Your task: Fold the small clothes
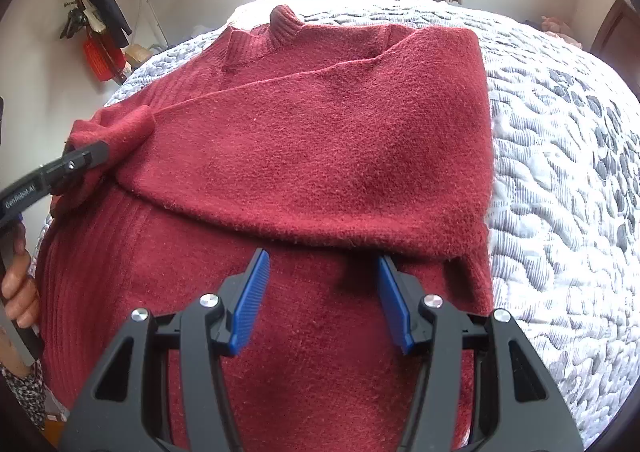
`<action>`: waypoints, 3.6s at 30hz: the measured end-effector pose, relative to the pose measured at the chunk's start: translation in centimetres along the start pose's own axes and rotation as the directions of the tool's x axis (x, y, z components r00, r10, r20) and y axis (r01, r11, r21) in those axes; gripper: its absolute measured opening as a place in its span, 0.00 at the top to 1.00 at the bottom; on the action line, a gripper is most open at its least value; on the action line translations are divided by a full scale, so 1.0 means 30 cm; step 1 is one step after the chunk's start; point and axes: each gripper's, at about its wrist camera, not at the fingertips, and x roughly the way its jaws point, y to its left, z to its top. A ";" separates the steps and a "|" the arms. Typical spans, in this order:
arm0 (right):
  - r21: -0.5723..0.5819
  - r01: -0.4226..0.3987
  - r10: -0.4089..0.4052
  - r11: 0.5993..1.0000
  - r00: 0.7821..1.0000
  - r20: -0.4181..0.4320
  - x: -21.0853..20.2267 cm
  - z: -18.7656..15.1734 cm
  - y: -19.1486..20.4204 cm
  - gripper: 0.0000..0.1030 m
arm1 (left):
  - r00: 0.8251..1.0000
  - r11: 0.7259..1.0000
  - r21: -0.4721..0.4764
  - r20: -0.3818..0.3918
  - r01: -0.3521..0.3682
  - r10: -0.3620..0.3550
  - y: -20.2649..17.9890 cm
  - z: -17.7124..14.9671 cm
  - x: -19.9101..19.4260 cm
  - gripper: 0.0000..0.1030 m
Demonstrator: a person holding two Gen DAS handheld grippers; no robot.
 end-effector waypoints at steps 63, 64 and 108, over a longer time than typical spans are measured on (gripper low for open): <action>-0.222 -0.244 0.239 0.944 0.970 -0.046 0.096 0.275 0.519 0.87 | 0.981 0.948 -0.257 -0.090 -0.190 0.172 0.579 -0.050 -0.196 0.30; -0.201 -0.241 0.238 0.949 0.970 -0.040 0.090 0.280 0.480 0.87 | 0.981 0.949 -0.252 -0.089 -0.189 0.172 0.571 -0.049 -0.192 0.30; 0.168 -0.159 0.132 0.973 0.978 0.159 -0.090 0.310 -0.056 0.92 | 0.930 0.930 0.038 -0.042 -0.365 0.366 0.458 -0.146 -0.183 0.26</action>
